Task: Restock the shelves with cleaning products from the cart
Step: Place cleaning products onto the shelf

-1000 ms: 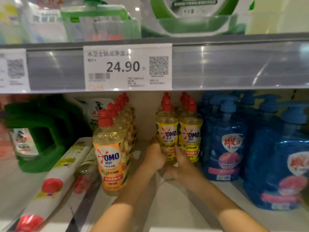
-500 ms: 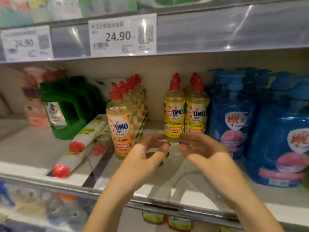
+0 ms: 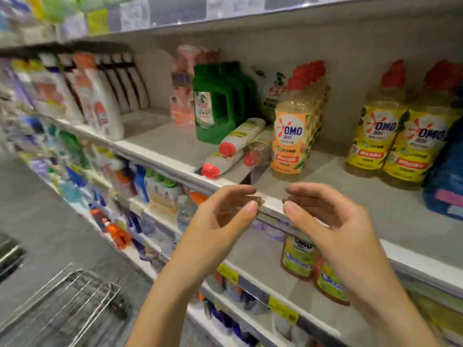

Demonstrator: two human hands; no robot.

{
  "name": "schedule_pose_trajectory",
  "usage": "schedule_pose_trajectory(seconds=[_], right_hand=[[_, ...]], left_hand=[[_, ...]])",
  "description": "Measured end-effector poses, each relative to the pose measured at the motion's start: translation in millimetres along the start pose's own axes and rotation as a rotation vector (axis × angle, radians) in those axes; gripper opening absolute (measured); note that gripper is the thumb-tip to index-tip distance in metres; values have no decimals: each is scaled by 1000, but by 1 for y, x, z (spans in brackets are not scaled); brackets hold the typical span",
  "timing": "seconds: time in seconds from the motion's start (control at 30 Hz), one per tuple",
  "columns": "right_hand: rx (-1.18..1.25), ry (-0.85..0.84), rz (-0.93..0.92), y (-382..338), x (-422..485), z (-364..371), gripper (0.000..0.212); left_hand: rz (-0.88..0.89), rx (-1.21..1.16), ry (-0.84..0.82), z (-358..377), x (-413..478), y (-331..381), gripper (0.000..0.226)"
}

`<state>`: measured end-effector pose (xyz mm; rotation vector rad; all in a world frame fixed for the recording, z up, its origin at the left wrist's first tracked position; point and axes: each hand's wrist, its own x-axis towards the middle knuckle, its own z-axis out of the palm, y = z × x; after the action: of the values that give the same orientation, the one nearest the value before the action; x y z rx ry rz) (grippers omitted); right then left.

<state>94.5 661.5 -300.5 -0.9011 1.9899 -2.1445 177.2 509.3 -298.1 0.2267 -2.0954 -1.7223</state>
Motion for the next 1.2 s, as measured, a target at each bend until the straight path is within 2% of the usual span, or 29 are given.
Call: schedule_pose_trajectory(seconds=[0.17,0.5,0.6,0.7,0.97,1.2], right_hand=[[46,-224,40,-5,-17,92,28],[245,-767,169,-18,-105,366,32],[284,-906,179,-24,-138,441,24],[277,-1032,209,-29,-164,498,28],[247,-1250,212,-16,-174,621,39],[208,-1351,195,29,-146,750,37]], left_hand=[[-30,34,167,-82,-56,-7,30],[-196,91,743,-295,-245,-23,21],[-214,127,866,-347,-298,-21,31],[-233,116,975,-388,-337,-25,22],[-284,80,1135,-475,-371,-53,20],[-341,134,1285,-582,-359,-99,25]])
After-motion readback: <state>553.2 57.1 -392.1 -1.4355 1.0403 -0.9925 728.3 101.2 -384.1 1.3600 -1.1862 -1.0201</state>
